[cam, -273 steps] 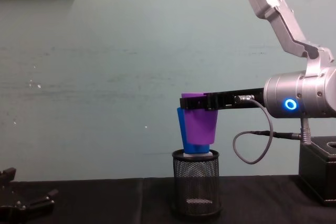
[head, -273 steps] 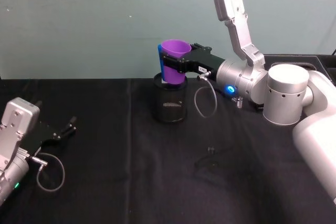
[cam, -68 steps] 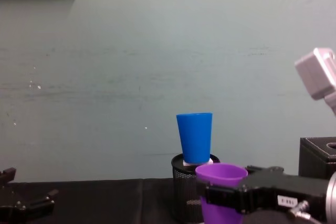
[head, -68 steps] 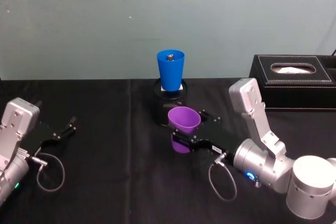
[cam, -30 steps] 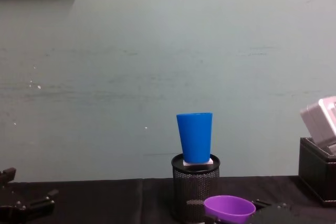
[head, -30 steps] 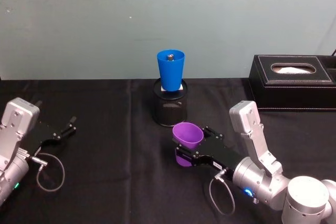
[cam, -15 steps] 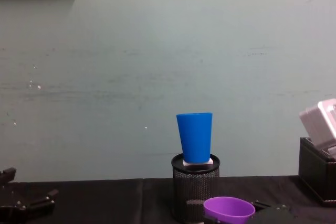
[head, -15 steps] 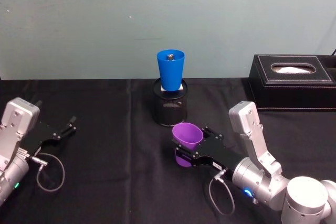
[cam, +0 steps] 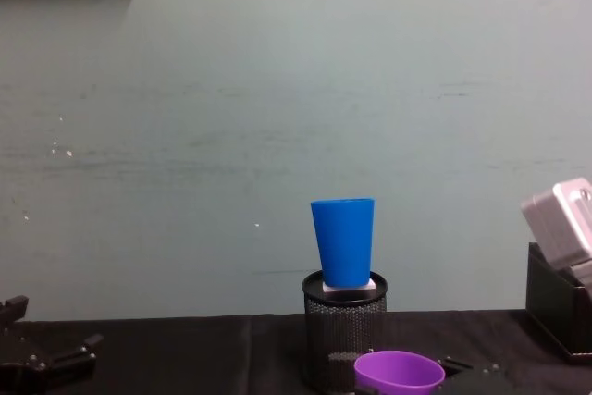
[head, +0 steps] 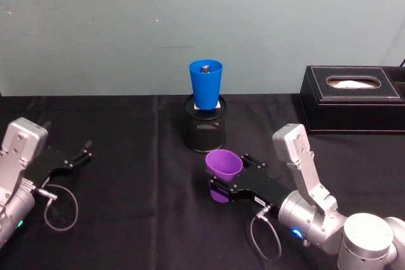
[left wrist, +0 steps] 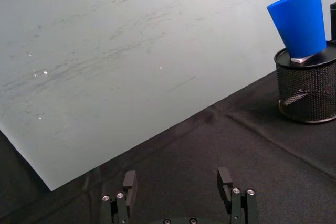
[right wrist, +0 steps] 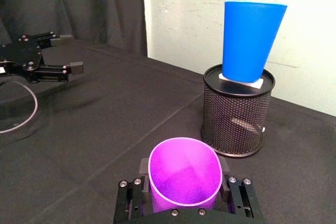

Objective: Pick up one cup with a gripper and tap it against the other cup.

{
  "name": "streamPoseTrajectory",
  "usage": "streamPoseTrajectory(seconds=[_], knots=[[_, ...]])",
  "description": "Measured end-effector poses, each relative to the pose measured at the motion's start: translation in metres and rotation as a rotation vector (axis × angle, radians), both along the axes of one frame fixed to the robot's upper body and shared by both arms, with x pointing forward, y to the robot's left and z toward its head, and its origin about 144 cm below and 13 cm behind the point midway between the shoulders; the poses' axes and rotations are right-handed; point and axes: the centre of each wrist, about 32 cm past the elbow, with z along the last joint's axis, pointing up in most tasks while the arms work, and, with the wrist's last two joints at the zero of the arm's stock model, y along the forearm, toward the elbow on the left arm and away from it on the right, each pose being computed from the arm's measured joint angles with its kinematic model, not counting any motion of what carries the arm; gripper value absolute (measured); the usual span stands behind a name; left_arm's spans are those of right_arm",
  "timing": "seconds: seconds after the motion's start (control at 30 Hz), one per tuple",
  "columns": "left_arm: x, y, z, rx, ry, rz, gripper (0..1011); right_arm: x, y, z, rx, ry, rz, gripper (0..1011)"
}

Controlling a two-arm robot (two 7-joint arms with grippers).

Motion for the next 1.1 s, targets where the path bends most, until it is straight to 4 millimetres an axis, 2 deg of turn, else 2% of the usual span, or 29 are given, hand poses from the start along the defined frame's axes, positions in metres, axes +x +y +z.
streamPoseTrajectory(seconds=[0.67, 0.97, 1.1], knots=[[0.0, 0.0, 0.0, 0.0, 0.0, 0.0, 1000, 0.0005, 0.0011, -0.0006, -0.005, -0.005, 0.007, 738], [0.0, 0.0, 0.0, 0.0, 0.0, 0.0, 1000, 0.0004, 0.0009, -0.0005, -0.006, -0.005, 0.007, 985], [0.0, 0.0, 0.0, 0.0, 0.0, 0.0, 1000, 0.0004, 0.001, -0.0003, -0.005, -0.006, 0.007, 1002]])
